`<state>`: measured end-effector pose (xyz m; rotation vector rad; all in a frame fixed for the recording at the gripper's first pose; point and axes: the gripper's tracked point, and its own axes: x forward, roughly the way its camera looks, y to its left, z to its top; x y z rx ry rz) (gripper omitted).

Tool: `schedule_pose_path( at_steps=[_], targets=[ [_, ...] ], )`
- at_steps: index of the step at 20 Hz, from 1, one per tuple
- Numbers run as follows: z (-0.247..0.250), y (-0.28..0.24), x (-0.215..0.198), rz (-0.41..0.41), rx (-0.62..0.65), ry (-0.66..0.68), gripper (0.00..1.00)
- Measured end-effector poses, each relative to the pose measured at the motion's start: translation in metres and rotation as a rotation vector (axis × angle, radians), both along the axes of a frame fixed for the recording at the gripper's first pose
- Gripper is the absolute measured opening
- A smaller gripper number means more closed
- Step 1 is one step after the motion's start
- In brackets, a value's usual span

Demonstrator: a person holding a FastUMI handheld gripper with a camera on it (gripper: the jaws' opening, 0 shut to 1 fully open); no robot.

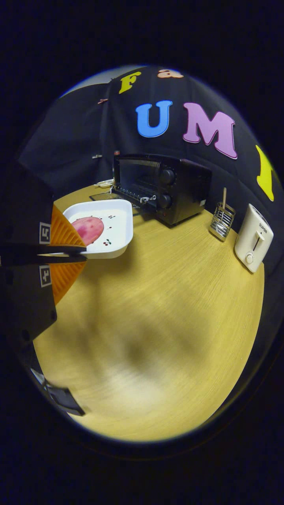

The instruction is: Open the toaster oven, put the food inside, and close the toaster oven door.

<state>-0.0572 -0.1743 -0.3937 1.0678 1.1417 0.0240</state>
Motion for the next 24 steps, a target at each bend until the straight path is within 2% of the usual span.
schedule_pose_path(
  at_steps=[5, 11, 17, 24],
  targets=[
    [0.022, 0.088, 0.016, -0.178, 0.044, -0.030, 0.05],
    [0.028, 0.155, 0.081, -0.441, 0.035, -0.084, 0.05],
    [0.014, 0.185, 0.141, -0.697, 0.046, -0.056, 0.05],
    [-0.001, 0.198, 0.210, -0.859, 0.075, -0.014, 0.05]
  ],
)
